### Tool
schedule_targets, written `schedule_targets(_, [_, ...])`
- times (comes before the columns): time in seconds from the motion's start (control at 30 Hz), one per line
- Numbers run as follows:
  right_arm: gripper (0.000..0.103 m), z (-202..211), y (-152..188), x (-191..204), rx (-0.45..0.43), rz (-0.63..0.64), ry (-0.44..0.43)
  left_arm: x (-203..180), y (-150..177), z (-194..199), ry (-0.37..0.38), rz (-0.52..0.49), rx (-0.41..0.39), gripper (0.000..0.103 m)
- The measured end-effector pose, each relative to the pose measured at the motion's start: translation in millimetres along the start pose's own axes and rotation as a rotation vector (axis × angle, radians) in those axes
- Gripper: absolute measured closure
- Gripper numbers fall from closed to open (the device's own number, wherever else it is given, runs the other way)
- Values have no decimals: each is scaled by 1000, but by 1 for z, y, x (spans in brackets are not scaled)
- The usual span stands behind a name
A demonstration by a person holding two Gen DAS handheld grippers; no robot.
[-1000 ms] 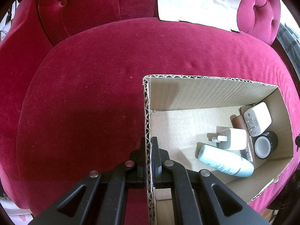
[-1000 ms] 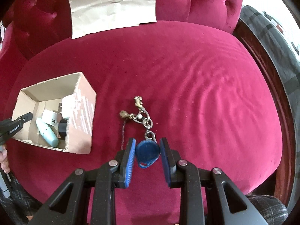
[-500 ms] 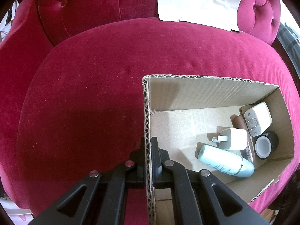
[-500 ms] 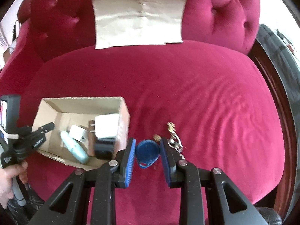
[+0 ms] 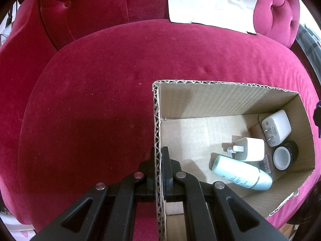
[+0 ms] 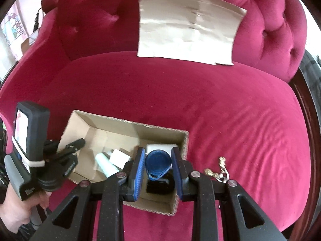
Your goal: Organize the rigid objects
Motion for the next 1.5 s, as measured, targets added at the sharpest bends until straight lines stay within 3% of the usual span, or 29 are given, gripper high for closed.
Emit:
schedule_targets(0.83, [75,-33,-17,58,22,86,-63,2,-2,1,-1,0,-1,100])
schedule_targets(1.4, [75,-56,-14,60,66,50,-75,1,-1,1,-4,-2,-3,100])
schedule_targets(1.47, [72,-56,-14,59,63,46,-73,1,-1,1,-4,-2,-3,100])
schedule_targets(1.5, [64,-56,-14,59,63,47,-71,1,-1,1,-4,-2,-3,100])
Point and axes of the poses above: each gripper's, at about its wrist camera, not at the fingertips, and z roughly against the way its jaws point, x to its left, y to its underside, the point moved 3 cm from there along -z, roughly the way its jaws point, and after that the axes turned 3 degrees about x, right-handed, at the moved point
